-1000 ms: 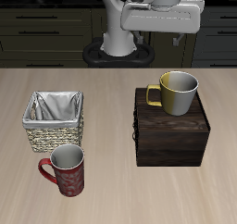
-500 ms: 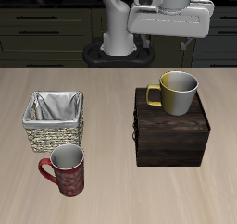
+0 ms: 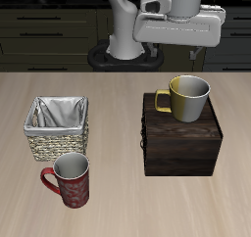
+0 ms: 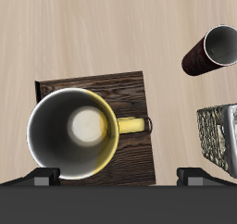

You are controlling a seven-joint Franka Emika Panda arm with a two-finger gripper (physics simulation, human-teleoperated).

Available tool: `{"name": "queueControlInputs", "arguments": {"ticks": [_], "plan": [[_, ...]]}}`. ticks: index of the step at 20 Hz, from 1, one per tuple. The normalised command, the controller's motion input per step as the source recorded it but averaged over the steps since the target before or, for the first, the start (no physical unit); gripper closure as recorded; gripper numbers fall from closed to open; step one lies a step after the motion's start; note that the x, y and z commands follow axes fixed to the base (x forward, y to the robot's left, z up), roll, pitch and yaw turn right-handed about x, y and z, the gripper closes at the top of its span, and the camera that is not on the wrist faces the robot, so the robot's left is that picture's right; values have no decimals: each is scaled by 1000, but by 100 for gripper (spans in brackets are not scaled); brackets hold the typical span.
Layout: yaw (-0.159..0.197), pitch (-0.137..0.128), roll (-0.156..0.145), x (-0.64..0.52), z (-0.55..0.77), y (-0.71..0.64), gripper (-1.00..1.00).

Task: Place the white and yellow mug in the basket

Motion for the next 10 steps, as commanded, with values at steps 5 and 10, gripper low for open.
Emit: {"name": "queueControlInputs", "arguments": {"ticks": [5,10], "plan": [[-5,24,-10,122,-190,-71,-100],[-5,33,-7,84,-241,-100,-100]]}}
